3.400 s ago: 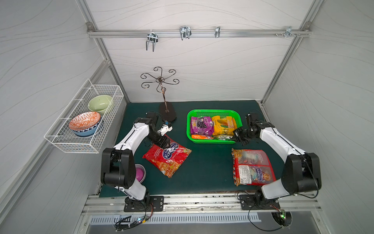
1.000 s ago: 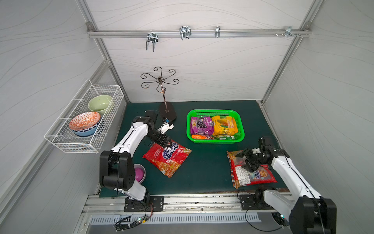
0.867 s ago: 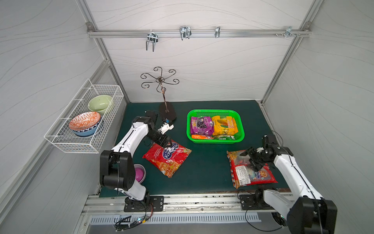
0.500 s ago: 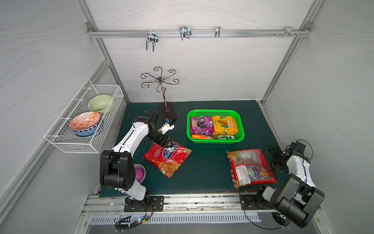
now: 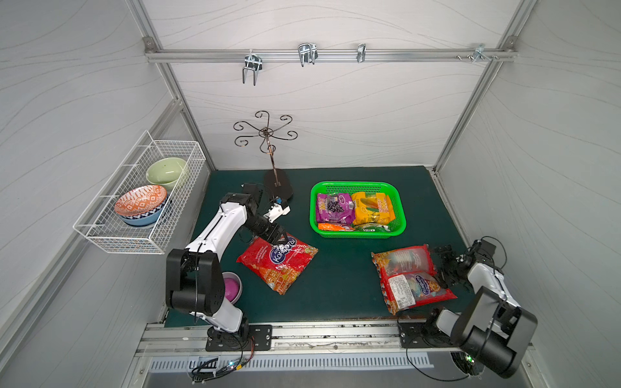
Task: Put the candies in the basket
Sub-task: Pick up the candy at the center of the board.
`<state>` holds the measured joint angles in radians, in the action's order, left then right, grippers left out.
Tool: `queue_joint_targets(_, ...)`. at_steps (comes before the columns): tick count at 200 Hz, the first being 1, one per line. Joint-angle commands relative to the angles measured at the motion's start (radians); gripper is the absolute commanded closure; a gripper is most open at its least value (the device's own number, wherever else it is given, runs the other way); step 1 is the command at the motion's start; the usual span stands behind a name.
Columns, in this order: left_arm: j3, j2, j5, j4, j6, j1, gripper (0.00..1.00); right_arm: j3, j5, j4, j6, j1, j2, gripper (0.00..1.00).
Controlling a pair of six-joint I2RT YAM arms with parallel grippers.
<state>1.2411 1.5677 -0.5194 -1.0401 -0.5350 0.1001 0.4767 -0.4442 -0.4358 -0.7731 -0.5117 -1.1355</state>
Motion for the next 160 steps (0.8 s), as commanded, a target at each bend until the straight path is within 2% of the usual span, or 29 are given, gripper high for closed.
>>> queue_joint_targets(1,0.004,-0.011,-0.014,-0.003,0.001,0.004,0.32,-0.066,-0.129,-0.088,-0.111,0.139,0.044,0.01)
queue_joint_targets(41,0.003,-0.011,-0.003,-0.004,-0.002,0.005,0.32,-0.014,-0.095,-0.198,-0.226,0.360,0.165,0.01)
queue_joint_targets(52,0.007,-0.007,-0.014,-0.005,-0.002,0.005,0.32,0.005,-0.094,-0.205,-0.215,0.377,0.166,0.01)
queue_joint_targets(73,0.036,0.010,-0.085,-0.062,-0.045,0.024,0.32,0.082,-0.017,-0.274,-0.127,0.378,0.155,0.01)
queue_joint_targets(109,0.062,0.002,-0.195,-0.137,-0.110,0.090,0.32,0.245,0.302,-0.454,0.026,0.367,0.121,0.01)
queue_joint_targets(119,0.055,-0.009,-0.238,-0.132,-0.119,0.108,0.33,0.259,0.346,-0.487,0.023,0.346,0.104,0.01)
queue_joint_targets(140,0.036,-0.026,-0.318,-0.096,-0.147,0.149,0.35,0.244,0.319,-0.573,-0.043,0.246,0.056,0.01)
queue_joint_targets(160,0.029,-0.028,-0.318,-0.043,-0.154,0.218,0.34,0.231,0.379,-0.688,-0.150,0.194,0.050,0.04)
